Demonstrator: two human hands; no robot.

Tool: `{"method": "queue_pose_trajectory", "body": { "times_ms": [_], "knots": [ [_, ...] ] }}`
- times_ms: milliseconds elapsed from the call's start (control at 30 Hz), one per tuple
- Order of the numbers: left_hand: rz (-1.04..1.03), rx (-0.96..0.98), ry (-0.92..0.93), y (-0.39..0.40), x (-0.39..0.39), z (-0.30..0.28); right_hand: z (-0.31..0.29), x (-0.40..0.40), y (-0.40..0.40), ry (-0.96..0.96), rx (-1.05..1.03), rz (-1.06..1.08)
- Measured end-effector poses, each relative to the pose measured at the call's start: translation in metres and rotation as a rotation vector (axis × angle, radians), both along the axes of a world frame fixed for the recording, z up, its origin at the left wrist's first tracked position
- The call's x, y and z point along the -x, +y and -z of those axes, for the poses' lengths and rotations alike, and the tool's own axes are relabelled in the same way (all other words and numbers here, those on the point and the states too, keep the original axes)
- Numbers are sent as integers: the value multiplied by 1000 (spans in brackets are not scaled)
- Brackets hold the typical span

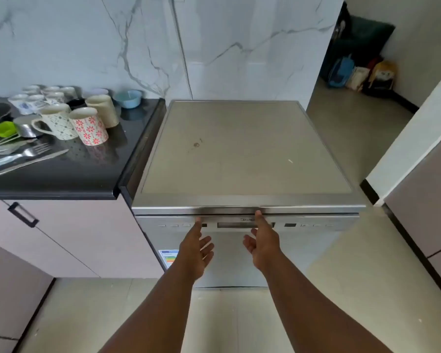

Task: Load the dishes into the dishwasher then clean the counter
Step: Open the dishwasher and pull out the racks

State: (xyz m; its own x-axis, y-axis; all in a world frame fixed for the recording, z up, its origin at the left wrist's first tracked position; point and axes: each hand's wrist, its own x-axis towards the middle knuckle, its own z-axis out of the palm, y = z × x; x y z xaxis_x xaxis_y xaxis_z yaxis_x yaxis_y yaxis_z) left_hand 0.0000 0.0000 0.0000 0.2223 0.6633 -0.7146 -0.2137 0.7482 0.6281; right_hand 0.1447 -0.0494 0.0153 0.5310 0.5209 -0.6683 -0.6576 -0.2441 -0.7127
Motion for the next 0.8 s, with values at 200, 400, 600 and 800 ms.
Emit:
{"method": "queue_pose_trajectory", "body": {
  "times_ms": [200, 400, 600, 800],
  "knots": [
    [-101, 99, -306, 9, -40, 17, 26, -16, 18, 281, -312, 208],
    [-274, 102, -517, 8, -63, 23, 39, -15, 19, 435, -487, 303],
    [-231, 23, -556, 8, -68, 25, 41, -14, 19, 359, -490, 244],
    [-248, 24, -411, 0, -77, 26, 36, -8, 14, 239, -359, 205]
  ]
}}
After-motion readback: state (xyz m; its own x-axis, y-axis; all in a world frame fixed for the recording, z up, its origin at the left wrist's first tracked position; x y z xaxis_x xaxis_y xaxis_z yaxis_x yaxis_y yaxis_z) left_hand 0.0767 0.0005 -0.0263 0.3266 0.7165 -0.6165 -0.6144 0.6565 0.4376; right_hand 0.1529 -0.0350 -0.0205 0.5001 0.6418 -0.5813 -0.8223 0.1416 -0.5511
